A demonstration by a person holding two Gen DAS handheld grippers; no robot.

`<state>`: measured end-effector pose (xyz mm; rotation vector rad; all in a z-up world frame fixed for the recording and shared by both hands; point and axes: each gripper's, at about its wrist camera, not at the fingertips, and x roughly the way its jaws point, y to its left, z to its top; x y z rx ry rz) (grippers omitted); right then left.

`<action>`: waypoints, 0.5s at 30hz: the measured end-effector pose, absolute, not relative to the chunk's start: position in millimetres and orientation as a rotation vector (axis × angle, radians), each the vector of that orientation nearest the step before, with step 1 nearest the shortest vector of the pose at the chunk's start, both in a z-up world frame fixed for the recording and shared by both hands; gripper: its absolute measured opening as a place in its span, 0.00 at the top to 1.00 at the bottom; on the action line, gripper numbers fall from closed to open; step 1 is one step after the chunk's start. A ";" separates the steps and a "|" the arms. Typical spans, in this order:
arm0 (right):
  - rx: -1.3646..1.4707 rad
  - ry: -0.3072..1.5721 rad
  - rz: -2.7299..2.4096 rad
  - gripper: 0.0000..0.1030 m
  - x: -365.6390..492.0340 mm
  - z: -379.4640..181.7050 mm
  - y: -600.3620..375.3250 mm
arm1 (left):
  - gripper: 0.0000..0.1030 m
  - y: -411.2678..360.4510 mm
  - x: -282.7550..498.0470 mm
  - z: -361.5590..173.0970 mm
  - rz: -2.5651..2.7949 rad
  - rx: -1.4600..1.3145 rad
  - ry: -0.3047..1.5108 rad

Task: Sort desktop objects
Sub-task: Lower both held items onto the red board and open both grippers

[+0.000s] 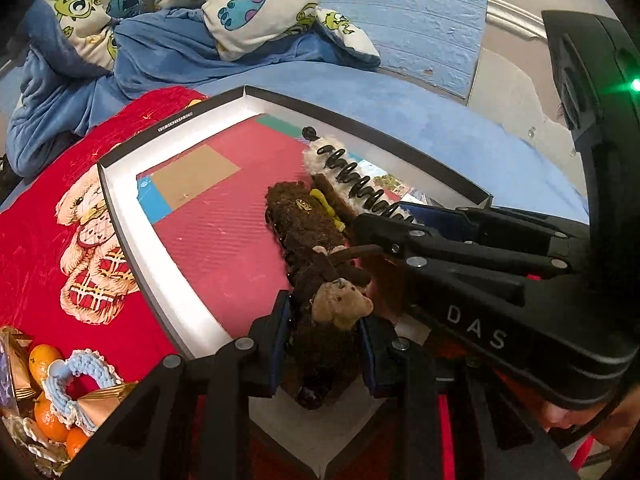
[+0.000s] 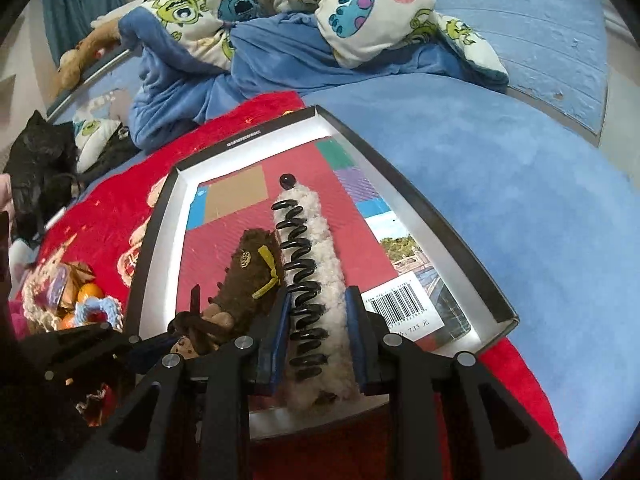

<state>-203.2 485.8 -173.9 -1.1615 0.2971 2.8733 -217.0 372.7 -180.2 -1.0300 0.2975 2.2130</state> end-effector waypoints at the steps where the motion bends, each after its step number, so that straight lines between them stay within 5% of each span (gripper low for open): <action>1: -1.164 0.290 2.872 0.76 -203.0 -174.0 485.8 | 0.70 374.4 -217.4 -180.1 2.211 -1.031 0.301; 11: -1.141 0.239 2.864 0.75 -204.6 -176.2 480.9 | 0.70 374.4 -213.7 -182.7 2.235 -1.024 0.328; 15: -1.110 0.127 2.846 0.65 -206.0 -178.4 469.0 | 0.67 374.1 -211.4 -185.7 2.270 -0.988 0.359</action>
